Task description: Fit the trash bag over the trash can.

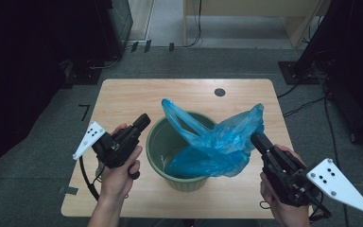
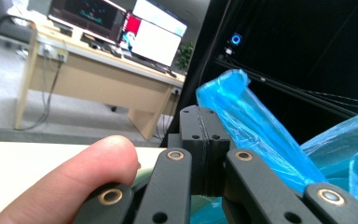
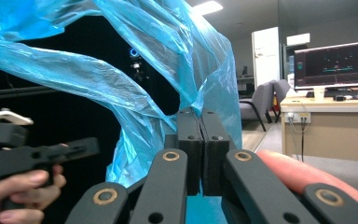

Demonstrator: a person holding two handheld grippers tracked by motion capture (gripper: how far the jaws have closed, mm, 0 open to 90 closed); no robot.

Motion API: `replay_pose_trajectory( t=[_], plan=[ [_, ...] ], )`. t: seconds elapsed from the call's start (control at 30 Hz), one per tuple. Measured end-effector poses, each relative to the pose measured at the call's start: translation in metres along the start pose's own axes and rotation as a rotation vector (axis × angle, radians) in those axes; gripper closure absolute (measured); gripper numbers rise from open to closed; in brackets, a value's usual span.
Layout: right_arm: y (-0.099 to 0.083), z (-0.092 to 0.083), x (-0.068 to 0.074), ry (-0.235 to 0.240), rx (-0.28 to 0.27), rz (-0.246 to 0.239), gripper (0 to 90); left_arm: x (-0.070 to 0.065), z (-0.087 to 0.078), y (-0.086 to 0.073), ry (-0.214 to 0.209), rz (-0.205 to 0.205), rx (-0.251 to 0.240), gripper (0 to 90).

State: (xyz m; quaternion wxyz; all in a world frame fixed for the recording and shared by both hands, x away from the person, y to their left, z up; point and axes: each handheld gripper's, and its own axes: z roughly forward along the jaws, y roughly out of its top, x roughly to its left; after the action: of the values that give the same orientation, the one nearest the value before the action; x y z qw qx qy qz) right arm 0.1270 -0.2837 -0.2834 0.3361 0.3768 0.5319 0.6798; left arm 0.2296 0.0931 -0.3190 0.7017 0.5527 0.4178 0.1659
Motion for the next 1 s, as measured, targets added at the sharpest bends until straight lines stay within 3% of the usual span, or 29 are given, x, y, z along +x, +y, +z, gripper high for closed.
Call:
replay_pose_trajectory(
  t=[0.07, 0.2, 0.37, 0.47, 0.57, 0.67, 0.7, 0.8, 0.83, 0.9, 1.0],
  plan=[
    [-0.001, 0.000, 0.000, 0.004, 0.000, 0.001, 90.0, 0.004, -0.002, 0.001, -0.013, -0.026, 0.002, 86.1],
    [-0.002, 0.000, 0.003, 0.011, -0.002, -0.006, 90.0, 0.007, 0.005, -0.003, -0.069, -0.087, 0.021, 53.1],
    [-0.002, 0.000, 0.006, 0.014, -0.003, -0.009, 90.0, -0.004, 0.018, -0.008, -0.060, -0.095, 0.026, 26.1],
    [-0.002, 0.000, 0.007, 0.023, 0.002, -0.011, 90.0, -0.008, 0.031, -0.008, -0.070, -0.161, 0.068, 20.9],
    [-0.002, -0.001, 0.008, 0.029, 0.004, -0.014, 90.0, -0.011, 0.045, -0.010, -0.051, -0.183, 0.105, 18.5],
    [-0.002, -0.003, 0.008, 0.038, 0.002, -0.016, 90.0, -0.015, 0.056, -0.013, -0.052, -0.187, 0.146, 19.9],
    [-0.003, -0.004, 0.008, 0.041, 0.002, -0.018, 90.0, -0.017, 0.059, -0.015, -0.050, -0.174, 0.146, 24.3],
    [-0.003, -0.006, 0.007, 0.044, 0.001, -0.023, 90.0, -0.020, 0.059, -0.017, -0.070, -0.154, 0.128, 60.6],
    [-0.003, -0.007, 0.007, 0.041, -0.001, -0.024, 90.0, -0.021, 0.057, -0.016, -0.066, -0.150, 0.122, 67.9],
    [-0.003, -0.009, 0.005, 0.033, -0.006, -0.027, 90.0, -0.021, 0.051, -0.013, -0.057, -0.132, 0.097, 80.0],
    [-0.003, -0.011, 0.002, 0.023, -0.007, -0.032, 90.0, -0.020, 0.039, -0.006, -0.053, -0.107, 0.066, 88.1]
  ],
)
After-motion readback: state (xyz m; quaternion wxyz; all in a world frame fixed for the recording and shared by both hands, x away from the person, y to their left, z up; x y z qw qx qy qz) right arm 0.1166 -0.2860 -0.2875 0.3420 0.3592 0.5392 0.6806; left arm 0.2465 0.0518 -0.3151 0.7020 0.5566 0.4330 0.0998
